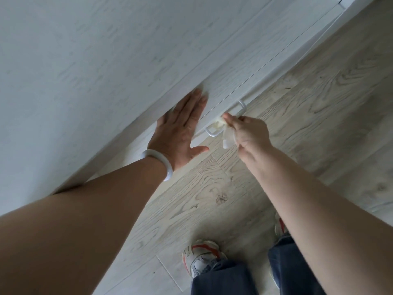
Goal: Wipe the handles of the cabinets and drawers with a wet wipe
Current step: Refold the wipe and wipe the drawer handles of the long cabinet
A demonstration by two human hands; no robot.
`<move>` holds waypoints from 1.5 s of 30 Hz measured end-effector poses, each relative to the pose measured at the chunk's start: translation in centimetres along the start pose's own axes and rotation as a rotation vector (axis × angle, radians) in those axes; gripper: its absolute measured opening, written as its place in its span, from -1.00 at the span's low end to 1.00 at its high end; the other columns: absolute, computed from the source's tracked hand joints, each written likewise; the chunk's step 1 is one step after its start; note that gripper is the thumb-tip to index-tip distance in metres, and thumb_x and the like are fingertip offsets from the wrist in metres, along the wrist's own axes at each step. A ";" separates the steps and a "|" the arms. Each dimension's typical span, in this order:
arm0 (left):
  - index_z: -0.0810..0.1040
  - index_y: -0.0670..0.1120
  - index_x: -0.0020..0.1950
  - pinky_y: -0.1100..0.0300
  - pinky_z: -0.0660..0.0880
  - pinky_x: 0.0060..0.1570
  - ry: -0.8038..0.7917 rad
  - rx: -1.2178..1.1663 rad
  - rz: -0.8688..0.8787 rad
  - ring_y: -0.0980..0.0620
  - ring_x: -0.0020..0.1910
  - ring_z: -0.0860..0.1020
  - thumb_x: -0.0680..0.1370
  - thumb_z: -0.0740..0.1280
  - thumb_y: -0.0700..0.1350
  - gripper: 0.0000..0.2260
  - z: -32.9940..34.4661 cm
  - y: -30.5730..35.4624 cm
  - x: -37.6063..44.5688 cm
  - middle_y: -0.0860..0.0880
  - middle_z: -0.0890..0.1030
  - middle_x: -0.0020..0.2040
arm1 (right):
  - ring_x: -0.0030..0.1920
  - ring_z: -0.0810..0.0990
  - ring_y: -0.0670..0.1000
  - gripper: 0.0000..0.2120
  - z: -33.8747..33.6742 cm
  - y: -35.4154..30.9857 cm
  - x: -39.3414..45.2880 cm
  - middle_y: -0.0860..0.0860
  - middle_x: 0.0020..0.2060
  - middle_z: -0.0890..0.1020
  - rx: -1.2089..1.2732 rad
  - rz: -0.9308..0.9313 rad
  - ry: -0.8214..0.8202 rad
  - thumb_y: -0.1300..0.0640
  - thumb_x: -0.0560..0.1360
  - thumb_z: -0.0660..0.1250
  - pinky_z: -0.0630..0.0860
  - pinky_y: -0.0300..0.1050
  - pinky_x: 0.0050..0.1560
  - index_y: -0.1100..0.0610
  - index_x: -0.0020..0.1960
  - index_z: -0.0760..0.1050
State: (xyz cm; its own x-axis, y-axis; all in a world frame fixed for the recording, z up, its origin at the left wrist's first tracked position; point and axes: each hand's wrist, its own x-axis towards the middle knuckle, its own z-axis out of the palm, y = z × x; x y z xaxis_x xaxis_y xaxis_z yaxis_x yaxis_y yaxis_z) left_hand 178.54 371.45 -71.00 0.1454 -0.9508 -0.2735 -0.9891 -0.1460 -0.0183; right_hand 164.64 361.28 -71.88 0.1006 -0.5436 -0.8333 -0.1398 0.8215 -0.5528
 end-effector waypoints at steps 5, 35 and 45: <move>-0.24 -0.09 0.57 0.10 -0.27 0.43 0.000 0.016 0.003 0.03 0.56 -0.23 0.42 0.30 0.36 0.02 -0.2 -0.1 0.1 -0.03 -0.23 0.59 | 0.01 0.60 -0.04 -0.84 -1.2 -1.7 1.5 0.05 -0.11 0.68 0.191 0.025 -0.034 0.17 0.34 0.54 0.53 -0.23 0.02 0.19 -0.18 0.59; -0.12 -0.14 0.58 0.35 -0.55 0.31 0.005 0.031 -0.018 0.10 0.52 -0.19 0.42 0.34 0.32 -0.01 -1.1 0.0 -0.2 -0.05 -0.10 0.60 | -0.17 0.57 0.07 -0.80 -1.6 2.7 -1.0 0.16 -0.27 0.57 -0.282 -0.594 0.259 0.06 0.48 0.26 0.53 -0.14 -0.19 0.17 -0.21 0.54; -0.12 -0.12 0.58 0.39 -0.57 0.26 0.006 -0.008 -0.027 0.05 0.55 -0.05 0.40 0.37 0.31 0.01 -1.0 0.0 -0.3 -0.04 -0.09 0.60 | -0.13 0.43 -0.04 -0.81 0.2 3.3 -2.0 0.21 0.03 0.47 -0.828 -0.902 0.062 0.28 0.55 0.31 0.36 -0.47 -0.01 0.33 0.12 0.59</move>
State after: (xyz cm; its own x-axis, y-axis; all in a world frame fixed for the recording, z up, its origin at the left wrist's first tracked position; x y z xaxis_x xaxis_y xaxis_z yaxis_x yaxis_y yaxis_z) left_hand 178.52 371.50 -69.93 0.1727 -0.9479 -0.2675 -0.9845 -0.1742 -0.0180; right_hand 164.13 365.11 -71.99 0.4417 -0.8868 -0.1361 -0.6305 -0.1989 -0.7503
